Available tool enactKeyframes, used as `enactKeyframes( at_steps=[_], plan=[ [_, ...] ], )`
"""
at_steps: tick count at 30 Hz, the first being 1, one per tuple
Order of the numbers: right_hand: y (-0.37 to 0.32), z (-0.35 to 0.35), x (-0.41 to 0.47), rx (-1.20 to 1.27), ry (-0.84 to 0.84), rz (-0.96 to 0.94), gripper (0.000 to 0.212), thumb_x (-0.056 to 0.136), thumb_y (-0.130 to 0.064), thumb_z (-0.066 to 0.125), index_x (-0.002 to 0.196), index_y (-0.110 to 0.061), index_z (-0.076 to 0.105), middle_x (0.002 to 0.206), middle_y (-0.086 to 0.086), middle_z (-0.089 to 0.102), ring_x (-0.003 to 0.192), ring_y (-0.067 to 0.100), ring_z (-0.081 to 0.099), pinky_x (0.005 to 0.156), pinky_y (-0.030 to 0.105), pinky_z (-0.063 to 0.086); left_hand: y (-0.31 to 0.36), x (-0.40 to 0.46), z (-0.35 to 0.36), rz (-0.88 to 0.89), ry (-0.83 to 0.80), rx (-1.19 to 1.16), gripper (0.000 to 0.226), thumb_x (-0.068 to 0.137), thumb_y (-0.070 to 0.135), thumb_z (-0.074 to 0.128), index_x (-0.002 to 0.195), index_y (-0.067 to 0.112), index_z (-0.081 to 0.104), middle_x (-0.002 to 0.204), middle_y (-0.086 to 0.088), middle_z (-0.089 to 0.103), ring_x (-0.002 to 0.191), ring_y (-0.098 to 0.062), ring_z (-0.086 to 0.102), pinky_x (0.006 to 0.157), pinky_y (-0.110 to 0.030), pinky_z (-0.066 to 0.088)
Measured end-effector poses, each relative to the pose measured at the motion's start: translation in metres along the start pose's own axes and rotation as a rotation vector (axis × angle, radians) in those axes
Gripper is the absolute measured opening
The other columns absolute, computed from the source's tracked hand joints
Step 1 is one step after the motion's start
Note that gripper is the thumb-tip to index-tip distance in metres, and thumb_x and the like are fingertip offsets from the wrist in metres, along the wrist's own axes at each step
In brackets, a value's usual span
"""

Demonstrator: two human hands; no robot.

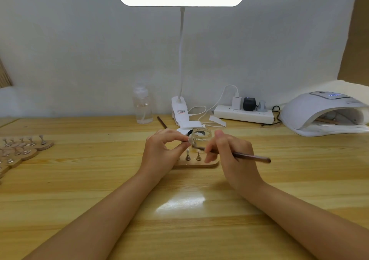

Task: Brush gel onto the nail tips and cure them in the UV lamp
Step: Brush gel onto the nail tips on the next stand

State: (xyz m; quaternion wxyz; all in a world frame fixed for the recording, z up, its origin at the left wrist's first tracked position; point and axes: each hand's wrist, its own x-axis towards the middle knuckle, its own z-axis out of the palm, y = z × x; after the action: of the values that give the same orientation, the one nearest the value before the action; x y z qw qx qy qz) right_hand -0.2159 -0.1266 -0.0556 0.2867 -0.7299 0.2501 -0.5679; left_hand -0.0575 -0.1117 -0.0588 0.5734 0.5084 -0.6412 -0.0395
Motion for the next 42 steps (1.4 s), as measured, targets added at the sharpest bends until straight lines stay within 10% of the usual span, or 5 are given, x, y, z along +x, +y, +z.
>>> enactKeyframes(
  at_steps=[6, 17, 23, 29, 42],
  plan=[
    [-0.004, -0.002, 0.004, -0.119, 0.04, -0.073, 0.008, 0.086, -0.031, 0.058, 0.078, -0.032, 0.057, 0.073, -0.012, 0.064, 0.075, 0.0, 0.061, 0.069, 0.011, 0.045, 0.002, 0.0, -0.001, -0.039, 0.008, -0.049, 0.028, 0.069, 0.009, 0.077, 0.07, 0.035, 0.067, 0.071, 0.022, 0.066, 0.078, -0.001, 0.06, 0.078, -0.016, 0.045],
    [0.008, 0.001, 0.006, -0.248, -0.108, -0.063, 0.038, 0.075, -0.021, 0.075, 0.094, -0.038, 0.048, 0.096, -0.018, 0.062, 0.095, -0.004, 0.057, 0.082, -0.001, 0.032, 0.004, -0.001, 0.0, 0.129, -0.092, -0.037, 0.025, 0.068, 0.008, 0.076, 0.084, 0.025, 0.069, 0.073, 0.011, 0.068, 0.076, 0.01, 0.057, 0.073, -0.013, 0.041],
    [0.008, -0.002, 0.008, -0.231, -0.081, -0.105, 0.023, 0.079, -0.016, 0.072, 0.094, -0.023, 0.055, 0.088, -0.016, 0.062, 0.089, -0.003, 0.059, 0.08, 0.003, 0.038, 0.01, -0.002, 0.0, 0.13, -0.132, 0.038, 0.027, 0.065, 0.033, 0.071, 0.091, 0.032, 0.066, 0.081, 0.029, 0.06, 0.083, 0.007, 0.057, 0.088, -0.052, 0.042],
    [0.013, -0.023, 0.015, -0.304, -0.147, -0.037, 0.022, 0.077, -0.017, 0.073, 0.092, -0.02, 0.058, 0.085, -0.016, 0.061, 0.085, -0.004, 0.059, 0.079, 0.005, 0.041, 0.0, 0.008, -0.02, -0.101, -0.291, 0.028, 0.061, 0.051, 0.046, 0.074, 0.109, 0.036, 0.056, 0.103, 0.023, 0.057, 0.099, 0.008, 0.052, 0.079, -0.005, 0.04],
    [0.022, -0.031, 0.015, -0.455, -0.295, -0.072, 0.017, 0.078, -0.02, 0.073, 0.09, -0.015, 0.062, 0.084, -0.005, 0.067, 0.077, 0.002, 0.062, 0.074, 0.001, 0.039, -0.021, 0.006, -0.028, -0.196, -0.506, 0.073, 0.055, 0.06, 0.029, 0.082, 0.105, 0.043, 0.053, 0.093, 0.009, 0.063, 0.09, -0.002, 0.053, 0.072, -0.003, 0.039]
  ],
)
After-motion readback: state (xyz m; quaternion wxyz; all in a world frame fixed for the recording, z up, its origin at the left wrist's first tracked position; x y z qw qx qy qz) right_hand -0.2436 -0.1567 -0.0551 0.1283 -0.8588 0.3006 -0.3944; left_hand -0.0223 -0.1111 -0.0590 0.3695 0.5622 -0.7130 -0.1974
